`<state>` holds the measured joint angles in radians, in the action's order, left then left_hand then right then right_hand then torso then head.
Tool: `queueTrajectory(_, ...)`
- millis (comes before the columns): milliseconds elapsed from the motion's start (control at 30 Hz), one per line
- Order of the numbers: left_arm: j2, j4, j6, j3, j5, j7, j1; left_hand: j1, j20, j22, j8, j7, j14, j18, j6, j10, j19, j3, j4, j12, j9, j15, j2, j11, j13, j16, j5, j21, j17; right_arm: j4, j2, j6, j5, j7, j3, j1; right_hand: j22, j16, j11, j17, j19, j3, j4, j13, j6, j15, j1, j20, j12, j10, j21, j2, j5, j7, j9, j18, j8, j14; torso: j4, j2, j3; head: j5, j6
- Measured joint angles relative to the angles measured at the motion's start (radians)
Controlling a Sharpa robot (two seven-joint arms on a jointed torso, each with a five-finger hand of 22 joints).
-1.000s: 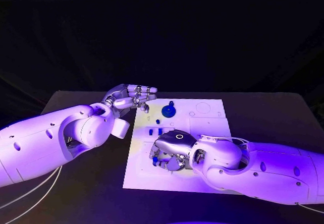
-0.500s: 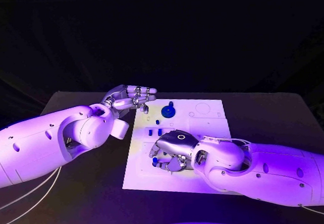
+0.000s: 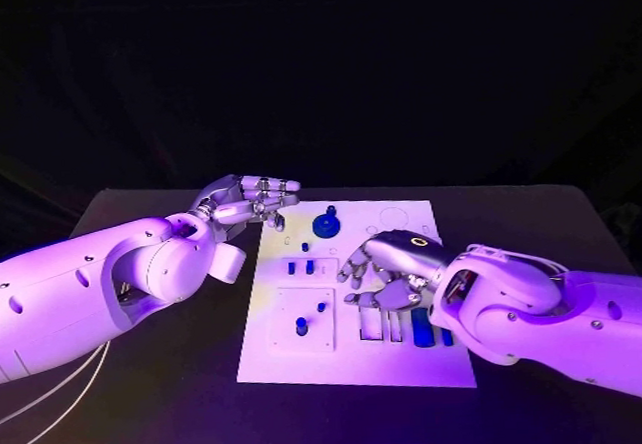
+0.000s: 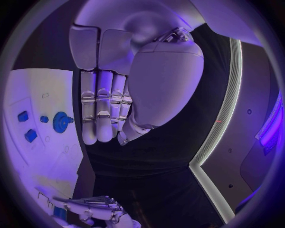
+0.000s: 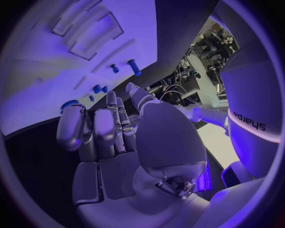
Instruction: Assemble the parts on the task board
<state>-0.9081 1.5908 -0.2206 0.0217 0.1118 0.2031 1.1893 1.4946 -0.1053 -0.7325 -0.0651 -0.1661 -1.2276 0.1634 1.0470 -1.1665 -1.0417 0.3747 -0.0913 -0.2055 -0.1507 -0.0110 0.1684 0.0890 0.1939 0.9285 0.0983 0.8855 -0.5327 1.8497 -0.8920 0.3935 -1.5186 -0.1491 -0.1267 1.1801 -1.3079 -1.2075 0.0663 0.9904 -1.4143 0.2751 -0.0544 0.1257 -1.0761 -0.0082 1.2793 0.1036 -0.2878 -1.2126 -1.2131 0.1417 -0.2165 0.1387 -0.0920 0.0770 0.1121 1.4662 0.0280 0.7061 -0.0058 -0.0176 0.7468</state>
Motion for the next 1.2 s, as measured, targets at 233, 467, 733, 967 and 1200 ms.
queueTrajectory(233,-0.009,0.006,0.0,-0.007,0.0,0.0,0.0,0.0,0.0,0.0,0.0,0.0,0.0,0.0,0.0,0.0,0.0,-0.003,-0.003,0.0,0.001,0.0,0.0,0.0,0.001,0.0,0.0,0.0,0.001,0.05,-0.174,0.01,0.186,-0.022,-0.001,0.023,0.0,-0.136,-0.062,0.182,-0.052,-0.133,-0.08,0.382,-0.048,-0.05,-0.065,-0.051,-0.387,-0.144,-0.182,0.002,-0.059,-0.048,-0.05,-0.024,0.051,0.0,-0.0076,-0.004,-0.0016,0.024,-0.007)
queueTrajectory(467,-0.012,0.008,0.0,-0.011,0.0,0.0,0.0,0.0,0.0,0.0,0.0,0.0,0.0,0.0,0.0,0.0,0.0,-0.003,-0.003,0.0,0.001,0.0,0.0,0.0,0.001,0.0,0.0,0.0,0.001,0.094,-0.271,0.005,0.216,-0.078,-0.009,0.006,0.0,-0.226,-0.063,0.313,-0.052,-0.259,-0.16,0.978,-0.036,-0.057,-0.07,-0.054,-0.895,-0.165,-0.263,-0.022,-0.106,-0.058,-0.129,-0.04,0.089,0.0,-0.0103,-0.006,-0.0018,0.062,-0.01)
queueTrajectory(733,-0.015,0.012,0.0,-0.012,0.0,0.0,0.0,0.0,0.0,0.002,0.0,0.0,0.004,0.0,0.0,0.004,0.0,-0.003,-0.003,0.0,0.001,-0.003,0.0,0.004,0.001,0.0,0.0,0.0,0.001,0.123,-0.305,0.002,0.143,-0.164,-0.015,-0.049,0.0,-0.243,-0.061,0.318,-0.052,-0.335,-0.23,1.097,-0.025,-0.057,-0.071,-0.054,-0.979,-0.178,-0.279,-0.036,-0.118,-0.061,-0.176,-0.04,0.108,0.0,-0.0115,-0.006,-0.0024,0.078,-0.005)
queueTrajectory(967,-0.018,0.013,0.001,-0.012,0.0,0.0,0.0,0.0,0.0,0.002,0.0,0.0,0.004,0.0,0.0,0.004,0.0,-0.003,-0.003,0.0,0.0,-0.003,0.0,0.004,0.001,0.0,0.0,0.0,0.0,0.126,-0.286,0.004,0.071,-0.226,-0.017,-0.088,0.0,-0.247,-0.065,0.318,-0.052,-0.353,-0.236,1.112,-0.025,-0.057,-0.076,-0.054,-0.984,-0.181,-0.284,-0.041,-0.118,-0.061,-0.186,-0.055,0.113,0.0,-0.0102,-0.006,-0.0031,0.082,0.0)
queueTrajectory(1200,-0.022,0.015,0.001,-0.012,0.0,0.0,0.0,0.0,0.0,0.002,0.0,0.0,0.004,0.0,0.0,0.004,0.0,-0.003,-0.003,0.0,0.0,-0.003,0.0,0.004,0.001,0.0,0.0,0.0,0.0,0.116,-0.256,0.004,0.023,-0.264,-0.019,-0.115,0.0,-0.249,-0.065,0.318,-0.052,-0.364,-0.236,1.127,-0.025,-0.057,-0.082,-0.054,-0.997,-0.187,-0.288,-0.047,-0.118,-0.061,-0.195,-0.055,0.12,0.0,-0.0088,-0.006,-0.0032,0.082,0.003)
